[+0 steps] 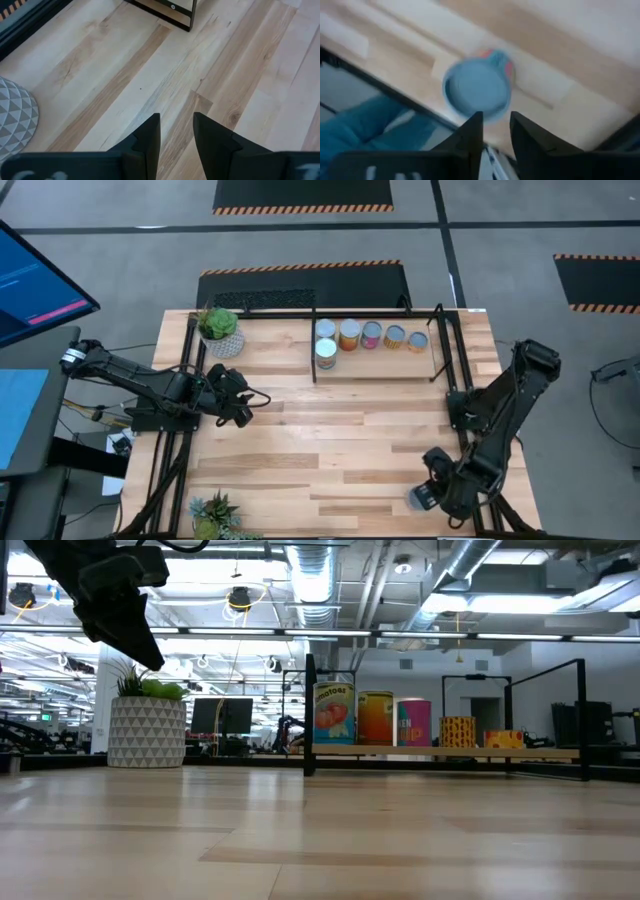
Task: Pick and place cans onto a shelf
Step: Put the canned corn on the shelf, then adjust the cans
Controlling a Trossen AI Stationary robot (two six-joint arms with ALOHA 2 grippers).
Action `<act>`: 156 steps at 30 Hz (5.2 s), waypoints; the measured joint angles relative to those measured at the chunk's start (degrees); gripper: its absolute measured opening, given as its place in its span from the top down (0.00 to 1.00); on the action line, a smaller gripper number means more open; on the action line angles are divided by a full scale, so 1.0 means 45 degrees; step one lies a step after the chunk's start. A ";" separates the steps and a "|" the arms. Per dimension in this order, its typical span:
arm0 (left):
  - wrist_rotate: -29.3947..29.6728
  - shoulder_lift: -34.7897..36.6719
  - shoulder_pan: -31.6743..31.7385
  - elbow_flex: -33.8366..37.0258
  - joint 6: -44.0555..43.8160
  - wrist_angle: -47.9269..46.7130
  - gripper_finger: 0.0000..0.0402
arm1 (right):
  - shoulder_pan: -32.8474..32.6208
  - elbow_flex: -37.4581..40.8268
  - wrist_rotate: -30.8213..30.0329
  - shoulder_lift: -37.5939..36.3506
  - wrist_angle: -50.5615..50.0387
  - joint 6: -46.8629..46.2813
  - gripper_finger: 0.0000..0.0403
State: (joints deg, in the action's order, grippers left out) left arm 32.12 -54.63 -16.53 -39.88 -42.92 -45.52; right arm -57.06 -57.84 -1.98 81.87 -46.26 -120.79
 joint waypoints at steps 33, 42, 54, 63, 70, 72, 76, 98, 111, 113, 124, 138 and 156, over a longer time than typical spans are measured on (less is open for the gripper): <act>-0.0202 -0.0004 -0.0001 0.0000 0.0000 0.0005 0.74 | 0.0151 0.2952 -0.0035 -0.0002 0.3550 0.0359 0.61; -0.0175 -0.0004 0.0004 0.0000 0.0005 0.0005 0.74 | 0.1163 0.2972 0.0112 -0.0033 0.3465 0.0594 0.96; 0.0015 0.0000 0.0002 0.0000 0.0036 0.0004 0.74 | 0.4419 0.1664 -0.3134 0.0015 0.1260 0.4476 0.99; 0.0015 -0.0004 0.0003 0.0000 0.0044 0.0005 0.74 | 0.8125 -0.1195 -0.4242 0.0010 -0.2120 1.0075 0.99; 0.0013 -0.0003 0.0001 0.0000 0.0043 0.0000 0.74 | 1.0352 -0.3319 -0.5081 0.0005 -0.4982 1.3529 0.99; 0.0010 0.0001 0.0001 0.0000 0.0044 0.0000 0.74 | 1.0998 -0.3649 -0.4986 -0.0010 -0.5542 1.4525 0.99; 0.0010 0.0000 0.0003 0.0000 0.0038 0.0000 0.74 | 1.2332 -0.3775 -0.4364 -0.0010 -0.6344 1.5789 0.99; 0.0644 -0.0004 0.0002 0.0000 0.0044 -0.0010 0.74 | 1.8835 -0.1272 0.0138 -0.1513 -0.4016 2.1986 0.99; 0.0597 -0.0004 -0.0001 0.0000 -0.0073 -0.0007 0.74 | 2.0015 -0.1241 0.0384 0.0176 -0.3991 2.3362 0.99; 0.0591 -0.0003 0.0001 0.0004 -0.0078 -0.0009 0.74 | 2.0087 -0.1244 0.0408 0.0455 -0.3934 2.3499 0.99; 0.0588 -0.0002 0.0004 0.0000 -0.0041 -0.0007 0.74 | 2.0501 -0.1249 -0.0346 0.0743 -0.3740 2.3530 0.85; 0.0583 -0.0004 0.0000 0.0000 0.0083 -0.0006 0.74 | 2.0594 -0.1249 -0.0923 0.0743 -0.3236 2.3517 0.84; 0.0573 -0.0002 0.0003 0.0000 -0.0056 -0.0009 0.74 | 2.0420 -0.1249 -0.0593 -0.1922 -0.3440 2.1974 0.84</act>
State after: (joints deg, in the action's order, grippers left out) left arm 34.70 -54.64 -16.52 -39.88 -43.17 -45.56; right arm 34.83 -63.46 -4.65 73.22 -61.73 -21.90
